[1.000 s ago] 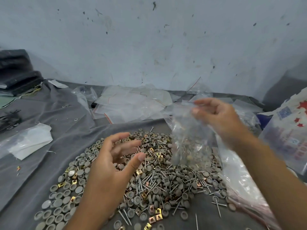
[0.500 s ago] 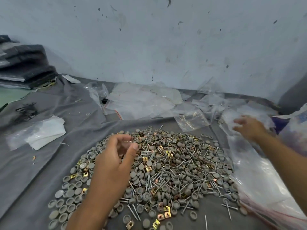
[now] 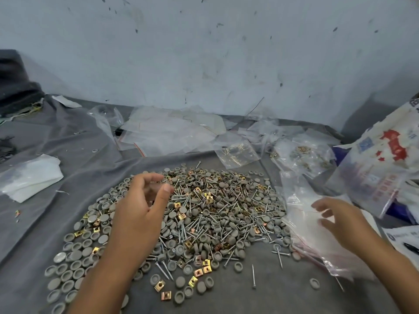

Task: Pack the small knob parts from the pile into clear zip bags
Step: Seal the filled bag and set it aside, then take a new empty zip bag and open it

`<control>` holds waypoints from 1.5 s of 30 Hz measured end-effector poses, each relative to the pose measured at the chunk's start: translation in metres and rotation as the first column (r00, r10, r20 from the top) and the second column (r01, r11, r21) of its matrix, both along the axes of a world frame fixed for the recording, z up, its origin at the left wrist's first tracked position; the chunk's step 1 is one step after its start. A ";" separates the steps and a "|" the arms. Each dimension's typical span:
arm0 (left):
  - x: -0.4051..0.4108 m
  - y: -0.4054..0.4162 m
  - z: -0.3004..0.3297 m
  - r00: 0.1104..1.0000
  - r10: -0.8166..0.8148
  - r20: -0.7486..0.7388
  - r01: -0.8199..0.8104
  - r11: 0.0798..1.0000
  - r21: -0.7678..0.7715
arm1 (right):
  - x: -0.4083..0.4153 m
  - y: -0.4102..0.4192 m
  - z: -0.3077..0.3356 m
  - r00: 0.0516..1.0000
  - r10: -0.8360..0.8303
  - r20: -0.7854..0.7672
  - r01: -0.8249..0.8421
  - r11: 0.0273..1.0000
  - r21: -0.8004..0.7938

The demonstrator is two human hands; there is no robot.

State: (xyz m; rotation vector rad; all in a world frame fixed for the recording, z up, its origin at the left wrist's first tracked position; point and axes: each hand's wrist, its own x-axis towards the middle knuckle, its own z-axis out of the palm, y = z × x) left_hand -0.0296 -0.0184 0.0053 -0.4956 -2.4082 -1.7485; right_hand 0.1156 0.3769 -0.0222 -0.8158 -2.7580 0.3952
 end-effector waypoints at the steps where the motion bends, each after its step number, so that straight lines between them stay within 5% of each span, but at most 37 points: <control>1: 0.000 0.001 0.000 1.000 0.000 -0.002 0.000 1.000 0.005 | -0.002 0.001 0.003 0.998 -0.037 -0.040 0.036 0.999 -0.037; 5: 0.000 0.000 0.001 1.000 -0.008 0.000 0.008 1.000 0.011 | -0.002 -0.002 0.033 0.984 -0.138 -0.115 0.112 0.972 -0.208; 8: 0.000 0.001 0.001 1.000 -0.021 -0.008 0.021 1.000 0.023 | 0.003 -0.029 0.071 0.958 -0.091 -0.273 -0.061 0.862 -0.504; 14: 0.019 0.017 -0.001 0.936 -0.334 0.110 0.336 0.942 0.005 | -0.025 -0.114 0.119 0.802 -0.007 -0.597 -0.575 0.257 -0.777; 19: 0.027 0.027 -0.001 0.802 -0.551 0.230 0.535 0.834 0.133 | -0.069 -0.152 0.118 0.800 -0.144 -0.582 -0.599 -0.150 -0.787; 21: 0.026 0.025 0.004 0.779 -0.580 0.237 0.518 0.809 0.278 | -0.078 -0.160 0.110 0.797 -0.240 -0.554 -0.600 -0.218 -0.769; 24: 0.020 0.020 0.008 0.856 -0.419 0.302 0.283 0.870 0.404 | -0.075 -0.171 0.086 0.833 -0.214 -0.511 -0.541 -0.120 -0.832; 29: 0.006 0.012 0.004 0.875 -0.225 0.429 -0.055 0.834 0.548 | -0.063 -0.209 0.043 0.892 0.297 -0.341 -0.380 0.082 -0.921; 33: 0.004 0.012 0.001 0.871 -0.177 0.457 -0.115 0.833 0.541 | -0.069 -0.221 0.030 0.891 0.273 -0.361 -0.425 0.231 -0.875; 36: 0.005 0.015 0.000 0.925 0.136 0.355 -0.245 0.927 0.283 | -0.076 -0.218 0.025 0.899 0.162 -0.407 -0.437 0.275 -0.856; 38: 0.009 0.013 0.002 0.930 0.363 -0.057 -0.359 0.931 0.067 | -0.080 -0.217 0.023 0.902 0.118 -0.415 -0.431 0.323 -0.843; 40: 0.013 0.013 0.004 0.914 0.182 -0.362 -0.248 0.958 -0.143 | -0.085 -0.219 0.023 0.890 0.111 -0.441 -0.449 0.375 -0.811; 42: 0.015 0.012 0.005 0.943 -0.027 -0.333 -0.090 0.939 -0.331 | -0.089 -0.222 0.022 0.869 0.158 -0.470 -0.488 0.438 -0.755; 45: 0.012 0.006 0.004 0.965 -0.108 -0.237 0.001 0.912 -0.411 | -0.094 -0.224 0.019 0.859 0.182 -0.479 -0.500 0.507 -0.702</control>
